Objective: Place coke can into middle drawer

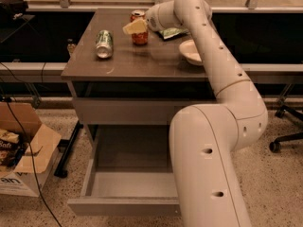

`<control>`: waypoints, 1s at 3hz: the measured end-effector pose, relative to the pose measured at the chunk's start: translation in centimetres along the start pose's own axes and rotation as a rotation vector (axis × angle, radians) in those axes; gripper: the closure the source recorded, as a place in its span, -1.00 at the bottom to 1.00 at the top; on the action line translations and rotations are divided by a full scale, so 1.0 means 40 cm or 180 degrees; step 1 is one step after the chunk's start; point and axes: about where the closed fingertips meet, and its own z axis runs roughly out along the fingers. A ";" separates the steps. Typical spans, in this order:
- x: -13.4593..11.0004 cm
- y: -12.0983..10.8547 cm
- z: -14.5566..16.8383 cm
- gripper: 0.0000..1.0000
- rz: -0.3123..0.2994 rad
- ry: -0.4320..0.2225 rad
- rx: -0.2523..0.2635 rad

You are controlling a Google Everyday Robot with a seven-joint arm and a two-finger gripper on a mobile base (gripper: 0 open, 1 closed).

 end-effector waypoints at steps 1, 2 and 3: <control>0.006 -0.007 0.001 0.00 0.0060 -0.0002 0.0004; 0.005 -0.005 0.006 0.46 0.0101 -0.0029 -0.0003; -0.042 -0.002 -0.046 0.92 -0.0047 -0.0131 -0.0021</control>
Offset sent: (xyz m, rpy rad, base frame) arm 0.0043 -0.0058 0.0042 0.0461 0.0122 -0.0209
